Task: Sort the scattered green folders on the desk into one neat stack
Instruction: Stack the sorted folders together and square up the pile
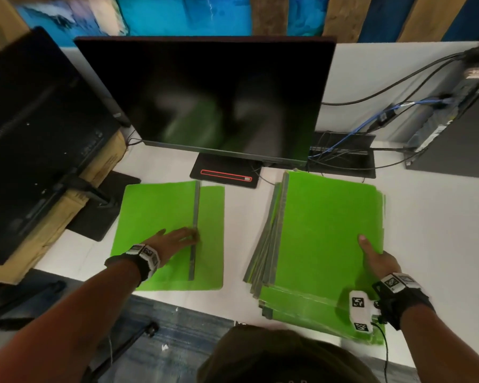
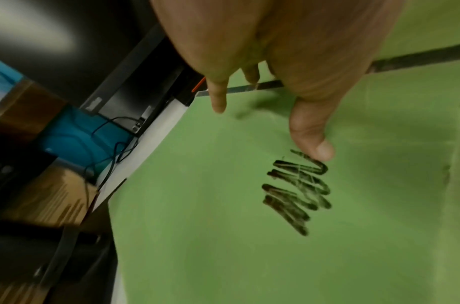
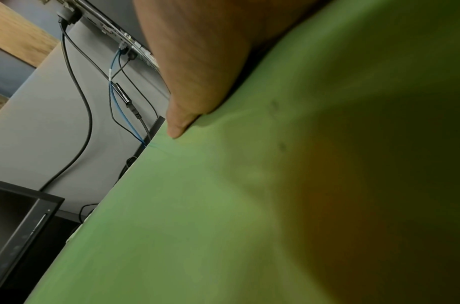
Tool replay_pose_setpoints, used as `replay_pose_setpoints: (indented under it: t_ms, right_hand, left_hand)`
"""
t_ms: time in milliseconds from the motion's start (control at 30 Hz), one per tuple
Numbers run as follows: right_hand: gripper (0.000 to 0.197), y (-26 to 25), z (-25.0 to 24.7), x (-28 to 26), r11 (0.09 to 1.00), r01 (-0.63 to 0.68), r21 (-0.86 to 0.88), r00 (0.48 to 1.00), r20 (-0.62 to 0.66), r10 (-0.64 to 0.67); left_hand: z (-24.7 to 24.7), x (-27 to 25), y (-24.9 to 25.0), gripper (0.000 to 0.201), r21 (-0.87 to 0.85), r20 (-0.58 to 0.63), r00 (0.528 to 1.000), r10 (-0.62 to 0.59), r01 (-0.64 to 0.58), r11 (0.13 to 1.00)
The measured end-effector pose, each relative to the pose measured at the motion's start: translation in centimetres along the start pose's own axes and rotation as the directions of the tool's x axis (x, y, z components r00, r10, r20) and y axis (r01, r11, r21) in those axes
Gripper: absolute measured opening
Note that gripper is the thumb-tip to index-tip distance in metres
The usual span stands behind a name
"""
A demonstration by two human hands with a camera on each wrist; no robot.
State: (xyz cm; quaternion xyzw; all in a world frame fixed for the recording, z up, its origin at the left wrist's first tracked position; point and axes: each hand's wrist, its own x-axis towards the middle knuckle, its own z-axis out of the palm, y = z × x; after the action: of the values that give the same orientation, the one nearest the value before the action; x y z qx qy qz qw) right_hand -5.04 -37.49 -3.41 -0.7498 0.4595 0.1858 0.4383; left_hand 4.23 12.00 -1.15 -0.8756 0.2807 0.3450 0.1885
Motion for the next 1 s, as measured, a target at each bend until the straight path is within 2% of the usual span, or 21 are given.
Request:
replay_pose_setpoints:
  t_ms: [67, 200, 300, 367, 400, 467, 500, 533, 600, 633, 667, 700, 767, 833, 867, 933, 1000]
  right_hand:
    - [0.088, -0.2, 0.0, -0.2, 1.0, -0.009, -0.021, 1.0, -0.012, 0.009]
    - [0.089, -0.4, 0.0, -0.5, 0.998, -0.025, -0.06, 1.0, -0.021, 0.024]
    - [0.092, -0.7, 0.0, -0.8, 0.996, -0.039, -0.074, 0.999, -0.037, 0.037]
    - [0.108, -0.9, 0.1, -1.3, 0.995, -0.059, -0.081, 0.997, -0.048, 0.056]
    - [0.124, -1.0, 0.2, -1.5, 0.995, -0.062, -0.084, 0.997, -0.055, 0.057]
    - [0.156, -0.7, 0.2, -1.1, 0.99, -0.063, -0.126, 0.996, -0.066, 0.055]
    - [0.164, -0.6, 0.2, -0.8, 0.986, -0.066, -0.151, 0.997, -0.058, 0.058]
    - [0.164, -0.6, 0.2, -0.9, 0.984, -0.07, -0.166, 0.997, -0.047, 0.063]
    - [0.149, -1.0, 0.0, -1.6, 0.981, -0.068, -0.183, 0.998, -0.028, 0.064]
    - [0.142, -1.2, -0.1, -2.0, 0.978, -0.069, -0.195, 0.998, -0.026, 0.066]
    - [0.142, -1.2, -0.2, -2.2, 0.975, -0.073, -0.209, 0.997, -0.028, 0.068]
    - [0.15, -1.1, -0.3, -2.2, 0.972, -0.075, -0.222, 0.997, -0.03, 0.07]
    - [0.168, -0.9, -0.3, -2.0, 0.969, -0.062, -0.238, 0.998, -0.019, 0.06]
    - [0.174, -1.2, -0.3, -2.4, 0.967, -0.05, -0.249, 0.999, -0.016, 0.048]
    - [0.175, -1.4, -0.2, -2.7, 0.969, -0.045, -0.243, 0.999, -0.022, 0.041]
    - [0.175, -1.3, -0.1, -2.6, 0.971, -0.045, -0.234, 0.999, -0.04, 0.037]
    - [0.169, -1.2, 0.0, -2.3, 0.974, -0.055, -0.221, 0.997, -0.057, 0.043]
  left_hand:
    - [-0.6, 0.3, 0.8, 0.089, 0.091, -0.029, 0.998, 0.051, -0.048, 0.995]
    - [-2.5, 1.8, 2.2, 0.083, 0.36, 0.064, 0.984, 0.166, -0.178, 0.916]
    - [-4.0, 2.8, 2.8, 0.074, 0.457, 0.079, 0.972, 0.222, -0.233, 0.859]
    - [-4.9, 3.4, 2.7, 0.091, 0.498, 0.017, 0.968, 0.252, -0.227, 0.837]
    - [-5.4, 3.5, 2.6, 0.102, 0.495, -0.004, 0.966, 0.26, -0.224, 0.839]
    - [-7.1, 3.0, 2.2, 0.108, 0.409, -0.043, 0.966, 0.255, -0.216, 0.887]
    - [-8.2, 2.5, 1.7, 0.103, 0.321, -0.086, 0.965, 0.247, -0.208, 0.924]
    - [-9.5, 1.8, 1.2, 0.095, 0.221, -0.161, 0.959, 0.235, -0.197, 0.955]
    - [-11.6, 0.2, -0.2, 0.078, 0.012, -0.352, 0.924, 0.152, -0.157, 0.987]
    - [-12.5, -0.7, -0.9, 0.072, -0.104, -0.429, 0.901, 0.065, -0.121, 0.987]
    - [-13.3, -1.7, -1.6, 0.068, -0.226, -0.491, 0.87, -0.05, -0.072, 0.971]
    - [-13.8, -2.4, -2.3, 0.065, -0.348, -0.543, 0.82, -0.182, -0.023, 0.937]
    - [-14.3, -3.3, -3.6, 0.061, -0.582, -0.591, 0.666, -0.455, 0.039, 0.812]
    - [-13.8, -3.7, -4.6, 0.056, -0.802, -0.516, 0.529, -0.674, -0.021, 0.597]
    - [-13.1, -3.6, -5.0, 0.053, -0.877, -0.438, 0.487, -0.756, -0.048, 0.477]
    - [-11.0, -2.9, -5.3, 0.054, -0.965, -0.239, 0.454, -0.858, -0.016, 0.26]
    - [-7.6, -1.8, -5.0, 0.061, -0.996, -0.031, 0.459, -0.888, 0.056, 0.064]
